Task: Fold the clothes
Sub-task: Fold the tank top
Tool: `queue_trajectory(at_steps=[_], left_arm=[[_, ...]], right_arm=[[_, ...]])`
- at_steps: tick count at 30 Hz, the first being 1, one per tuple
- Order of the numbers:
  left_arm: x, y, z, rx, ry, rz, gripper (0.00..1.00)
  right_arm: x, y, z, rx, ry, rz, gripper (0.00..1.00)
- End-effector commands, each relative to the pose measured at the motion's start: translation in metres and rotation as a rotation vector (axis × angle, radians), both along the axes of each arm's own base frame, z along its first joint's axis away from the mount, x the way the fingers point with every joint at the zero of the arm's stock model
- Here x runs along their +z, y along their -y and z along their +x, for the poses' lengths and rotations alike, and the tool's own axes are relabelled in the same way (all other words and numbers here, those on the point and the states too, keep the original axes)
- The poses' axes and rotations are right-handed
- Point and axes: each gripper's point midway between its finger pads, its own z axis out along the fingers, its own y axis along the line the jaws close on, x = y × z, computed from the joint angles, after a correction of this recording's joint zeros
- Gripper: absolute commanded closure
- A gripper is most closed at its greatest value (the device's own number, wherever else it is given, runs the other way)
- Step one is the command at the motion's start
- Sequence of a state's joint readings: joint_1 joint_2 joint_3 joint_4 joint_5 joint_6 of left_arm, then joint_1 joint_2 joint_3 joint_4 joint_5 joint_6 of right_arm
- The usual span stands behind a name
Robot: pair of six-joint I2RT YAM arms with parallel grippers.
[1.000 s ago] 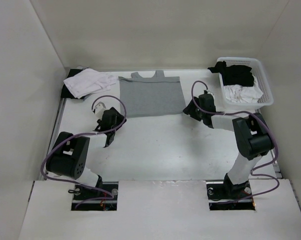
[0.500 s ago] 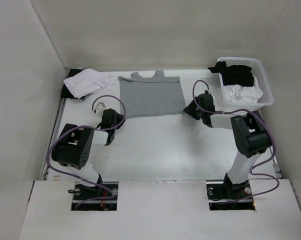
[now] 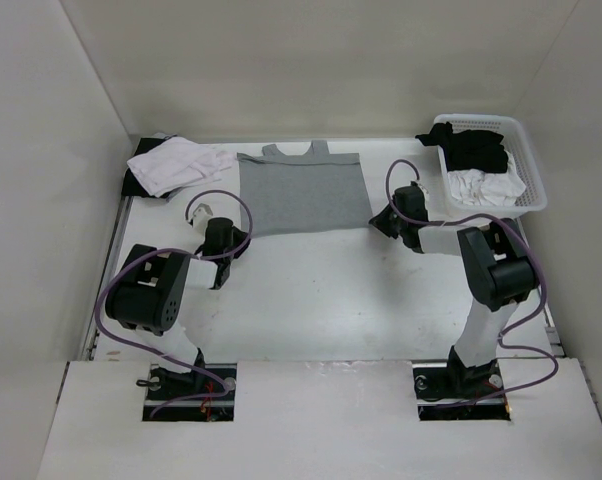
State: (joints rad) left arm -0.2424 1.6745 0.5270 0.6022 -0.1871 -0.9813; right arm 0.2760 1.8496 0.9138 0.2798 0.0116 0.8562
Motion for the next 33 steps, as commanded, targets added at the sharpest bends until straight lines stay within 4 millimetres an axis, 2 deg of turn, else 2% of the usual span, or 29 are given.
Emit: queue_trajectory(at_steps=[1,4,8,12,15,18,21,25,27,28,30,33], left_arm=[[0.026,0.001,0.016,0.016,0.090,-0.029,0.98],[0.055,0.002,0.011,0.003,0.159,-0.022,1.00],[0.117,0.000,-0.016,-0.023,0.286,0.001,1.00],[0.200,-0.002,-0.066,-0.063,0.435,0.056,1.00],[0.260,-0.011,-0.111,-0.071,0.544,0.086,1.00],[0.302,-0.021,-0.154,-0.080,0.614,0.078,1.00],[0.330,-0.028,-0.187,-0.100,0.661,0.032,1.00],[0.355,-0.036,-0.209,-0.114,0.710,-0.006,1.00],[0.357,-0.034,-0.210,-0.127,0.707,-0.006,1.00],[0.350,-0.030,-0.206,-0.134,0.688,0.002,1.00],[0.325,-0.019,-0.193,-0.148,0.627,0.031,1.00],[0.275,-0.004,-0.162,-0.145,0.518,0.096,1.00]], right_arm=[[0.021,-0.001,0.013,-0.021,0.087,0.022,0.94],[0.046,0.001,0.005,-0.020,0.148,0.019,0.97],[0.098,0.004,-0.026,0.002,0.255,-0.006,0.97],[0.154,0.006,-0.081,0.054,0.363,-0.076,0.98],[0.199,0.013,-0.139,0.087,0.450,-0.119,0.97],[0.241,0.025,-0.195,0.116,0.522,-0.126,0.97],[0.270,0.037,-0.240,0.143,0.558,-0.101,0.97],[0.307,0.041,-0.275,0.198,0.600,-0.004,0.97],[0.319,0.035,-0.283,0.234,0.619,0.028,0.97],[0.320,0.029,-0.284,0.248,0.625,0.025,0.96],[0.310,0.017,-0.278,0.256,0.618,-0.045,0.95],[0.285,0.002,-0.246,0.222,0.577,-0.178,0.95]])
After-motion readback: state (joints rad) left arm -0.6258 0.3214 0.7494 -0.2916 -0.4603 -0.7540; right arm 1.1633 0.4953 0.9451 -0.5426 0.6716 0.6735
